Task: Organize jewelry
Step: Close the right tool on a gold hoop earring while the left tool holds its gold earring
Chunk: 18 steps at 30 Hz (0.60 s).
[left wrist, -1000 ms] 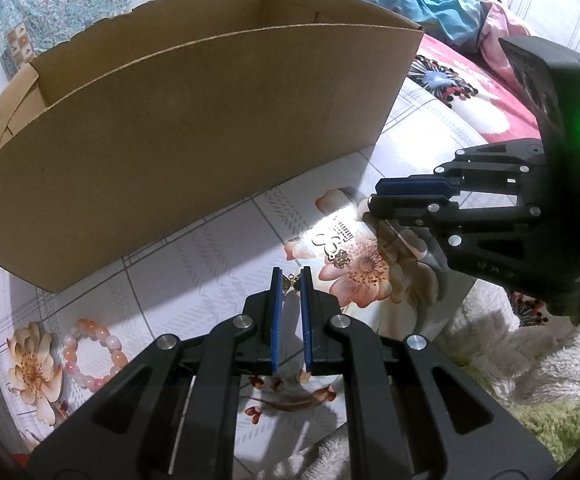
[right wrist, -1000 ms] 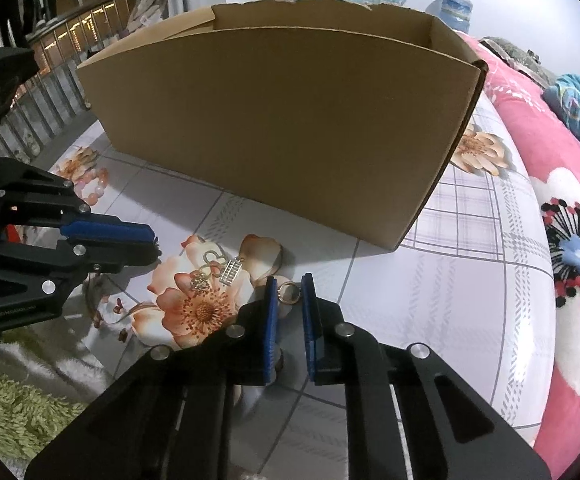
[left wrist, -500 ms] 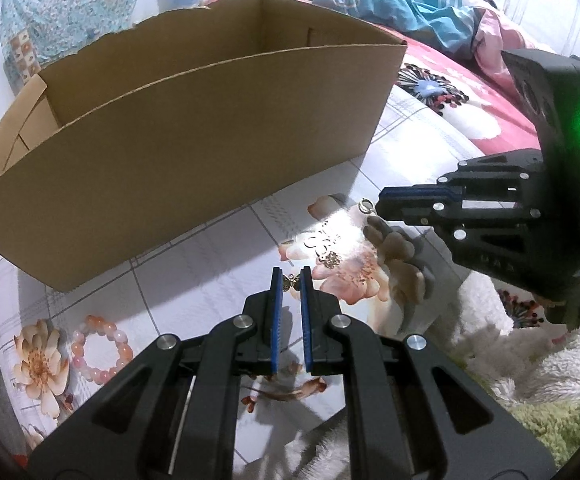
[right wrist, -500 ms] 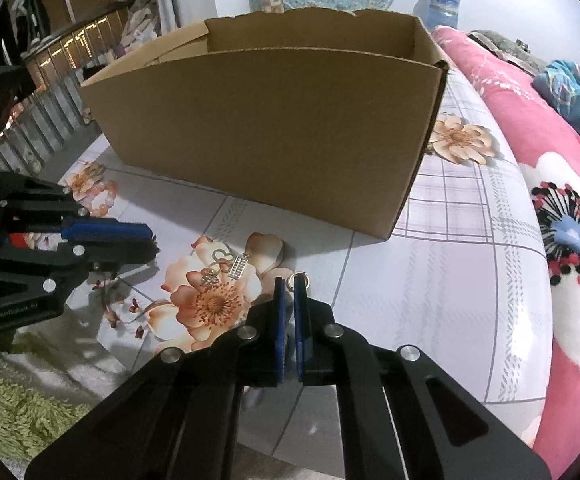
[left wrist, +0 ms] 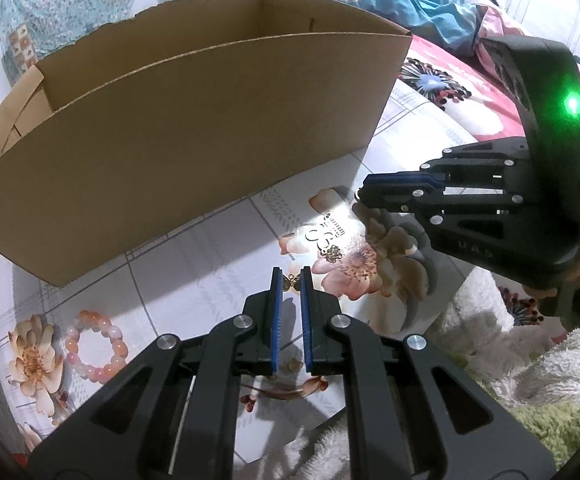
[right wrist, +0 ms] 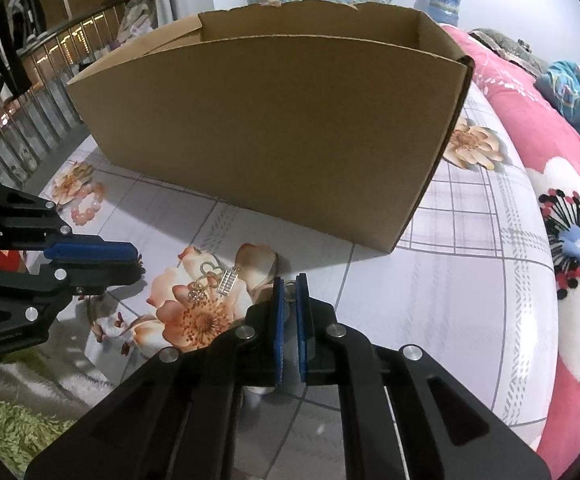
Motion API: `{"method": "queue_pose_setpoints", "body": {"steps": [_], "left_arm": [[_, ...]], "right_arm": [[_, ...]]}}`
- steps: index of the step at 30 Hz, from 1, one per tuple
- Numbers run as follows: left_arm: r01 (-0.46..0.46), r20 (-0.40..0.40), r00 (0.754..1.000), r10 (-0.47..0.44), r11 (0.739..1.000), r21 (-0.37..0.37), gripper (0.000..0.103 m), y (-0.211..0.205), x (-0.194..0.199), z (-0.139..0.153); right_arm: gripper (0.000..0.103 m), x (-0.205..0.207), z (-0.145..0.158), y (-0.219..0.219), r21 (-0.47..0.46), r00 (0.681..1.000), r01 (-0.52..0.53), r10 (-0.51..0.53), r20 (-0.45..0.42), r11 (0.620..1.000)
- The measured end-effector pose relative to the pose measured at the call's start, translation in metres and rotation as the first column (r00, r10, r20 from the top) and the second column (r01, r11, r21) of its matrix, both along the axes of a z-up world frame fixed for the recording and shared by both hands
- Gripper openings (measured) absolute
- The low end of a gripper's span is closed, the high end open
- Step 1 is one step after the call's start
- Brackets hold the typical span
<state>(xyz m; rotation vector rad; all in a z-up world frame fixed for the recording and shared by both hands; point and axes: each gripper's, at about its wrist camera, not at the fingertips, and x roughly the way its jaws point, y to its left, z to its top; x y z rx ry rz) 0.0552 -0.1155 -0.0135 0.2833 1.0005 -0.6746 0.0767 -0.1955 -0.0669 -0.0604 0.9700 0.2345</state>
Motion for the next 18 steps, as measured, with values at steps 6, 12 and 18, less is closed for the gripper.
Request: {"method": "queue_pose_setpoints", "body": {"steps": [6, 12, 18], "left_arm": [[-0.003, -0.010, 1.000, 0.002, 1.000, -0.002, 0.008, 0.000, 0.003, -0.003], [0.000, -0.012, 1.000, 0.000, 1.000, -0.001, 0.008, -0.001, 0.003, -0.003], [-0.005, -0.007, 1.000, 0.005, 1.000, -0.002, 0.008, 0.000, 0.003, -0.002]], "right_arm": [[0.023, -0.001, 0.006, 0.003, -0.006, 1.000, -0.003, 0.003, 0.016, 1.000], [0.023, 0.002, -0.003, 0.004, -0.029, 1.000, -0.012, 0.012, 0.004, 1.000], [0.011, 0.003, -0.005, 0.004, -0.010, 1.000, -0.016, 0.016, 0.004, 1.000]]}}
